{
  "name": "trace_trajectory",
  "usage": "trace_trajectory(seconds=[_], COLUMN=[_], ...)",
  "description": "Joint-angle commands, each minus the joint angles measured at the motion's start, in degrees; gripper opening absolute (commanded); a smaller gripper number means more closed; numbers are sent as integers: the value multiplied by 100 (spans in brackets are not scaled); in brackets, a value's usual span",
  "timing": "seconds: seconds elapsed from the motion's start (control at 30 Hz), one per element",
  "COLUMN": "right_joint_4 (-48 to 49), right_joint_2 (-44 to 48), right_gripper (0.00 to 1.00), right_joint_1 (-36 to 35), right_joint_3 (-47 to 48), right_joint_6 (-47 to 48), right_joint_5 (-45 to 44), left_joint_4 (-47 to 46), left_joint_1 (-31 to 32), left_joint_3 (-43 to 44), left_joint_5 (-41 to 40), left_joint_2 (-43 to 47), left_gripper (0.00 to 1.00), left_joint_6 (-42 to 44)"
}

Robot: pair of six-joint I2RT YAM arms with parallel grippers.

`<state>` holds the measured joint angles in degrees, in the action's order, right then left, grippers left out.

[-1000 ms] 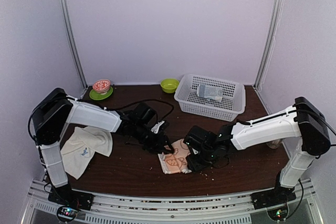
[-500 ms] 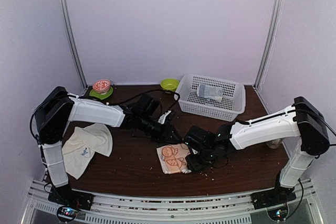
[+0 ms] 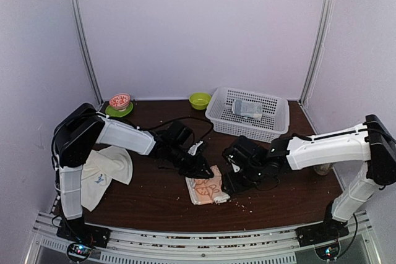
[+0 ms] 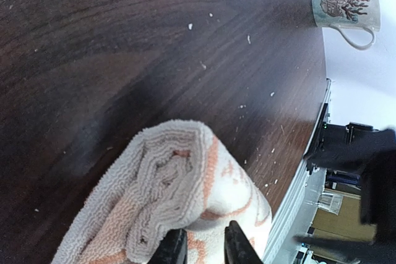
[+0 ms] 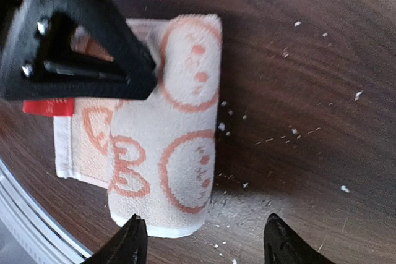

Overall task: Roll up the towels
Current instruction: Roll the towel at the center of the board.

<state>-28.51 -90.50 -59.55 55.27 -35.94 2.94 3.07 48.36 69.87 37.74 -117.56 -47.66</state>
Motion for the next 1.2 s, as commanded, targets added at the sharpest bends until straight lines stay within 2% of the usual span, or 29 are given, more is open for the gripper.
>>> trace_trajectory(seconds=[0.0, 0.2, 0.53, 0.97, 1.17], right_joint_4=[561, 1374, 1281, 1265, 1234], right_joint_2=[504, 282, -504, -668, -831], right_gripper=[65, 64, 63, 63, 63], right_joint_1=[572, 1069, 1015, 703, 630], right_joint_3=[-491, -768, -349, 98, 211], right_joint_6=[-185, -481, -373, -285, -293], right_joint_5=[320, 715, 647, 778, 757], left_joint_4=[79, 149, 244, 424, 667], left_joint_1=[-28, -29, -28, -33, -34], left_joint_3=[-37, -100, -199, -291, -427], left_joint_5=[-212, -319, -363, -446, -575], left_joint_2=[-87, -17, 150, 319, 692], left_gripper=[23, 23, 23, 23, 26], left_joint_6=[152, 189, 255, 343, 462])
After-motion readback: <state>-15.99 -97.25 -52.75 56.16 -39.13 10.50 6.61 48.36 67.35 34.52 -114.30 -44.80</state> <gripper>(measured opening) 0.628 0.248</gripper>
